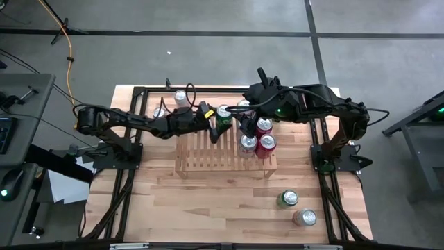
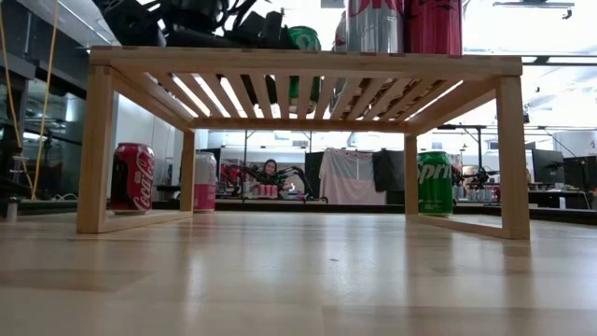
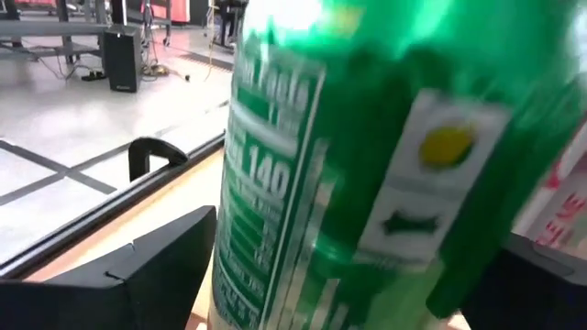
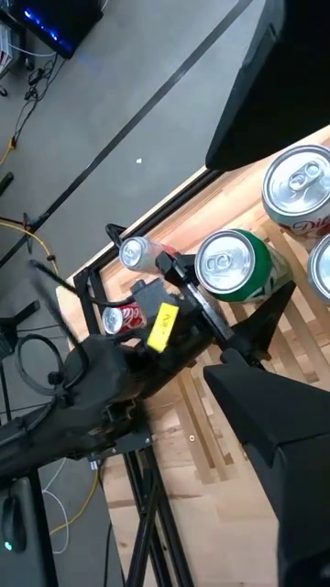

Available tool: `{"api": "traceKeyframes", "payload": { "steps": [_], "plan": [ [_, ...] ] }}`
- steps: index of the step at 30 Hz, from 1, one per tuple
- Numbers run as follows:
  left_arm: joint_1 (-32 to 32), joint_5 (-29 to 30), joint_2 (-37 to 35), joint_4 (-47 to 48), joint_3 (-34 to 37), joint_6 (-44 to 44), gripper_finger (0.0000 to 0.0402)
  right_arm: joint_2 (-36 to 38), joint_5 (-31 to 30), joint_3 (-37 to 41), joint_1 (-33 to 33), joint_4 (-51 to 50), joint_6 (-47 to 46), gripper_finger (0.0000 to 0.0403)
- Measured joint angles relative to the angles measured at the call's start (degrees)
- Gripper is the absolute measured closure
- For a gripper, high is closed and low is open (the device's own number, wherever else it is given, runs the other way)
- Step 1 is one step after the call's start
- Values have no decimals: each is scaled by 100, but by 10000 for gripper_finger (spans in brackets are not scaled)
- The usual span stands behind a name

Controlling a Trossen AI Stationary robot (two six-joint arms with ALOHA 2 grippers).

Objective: Place canned beverage on shelf
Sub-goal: Put the top right green soda can on the shelf

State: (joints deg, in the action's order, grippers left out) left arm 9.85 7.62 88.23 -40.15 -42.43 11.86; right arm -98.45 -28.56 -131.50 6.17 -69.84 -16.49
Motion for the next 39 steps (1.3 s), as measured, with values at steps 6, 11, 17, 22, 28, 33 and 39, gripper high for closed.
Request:
{"api": "traceKeyframes", "payload": {
  "steps": [6, 11, 17, 22, 28, 33, 39],
  "plan": [
    [16, -5, -322, -1, 2, -2, 24, -2, 0, 0, 0, 2, 0, 54],
    [91, -144, -622, -2, 3, -143, 24, -2, 0, 0, 0, 2, 2, 54],
    [184, -153, -1055, -4, 3, -392, 23, -2, 2, 0, 0, 2, 0, 54],
    [256, -152, -1473, 0, 6, -403, 23, -2, 2, 0, -2, 2, 2, 54],
    [165, -153, -2044, 435, 6, -402, 23, -2, 0, 0, -2, 2, 131, 54],
    [-55, -95, -2513, 1243, 8, -448, 52, -2, 2, 0, -2, -31, 158, 54],
    [-506, 362, -2858, 2163, 8, -449, 192, -4, 0, 0, -2, -196, 205, 54]
  ]
}}
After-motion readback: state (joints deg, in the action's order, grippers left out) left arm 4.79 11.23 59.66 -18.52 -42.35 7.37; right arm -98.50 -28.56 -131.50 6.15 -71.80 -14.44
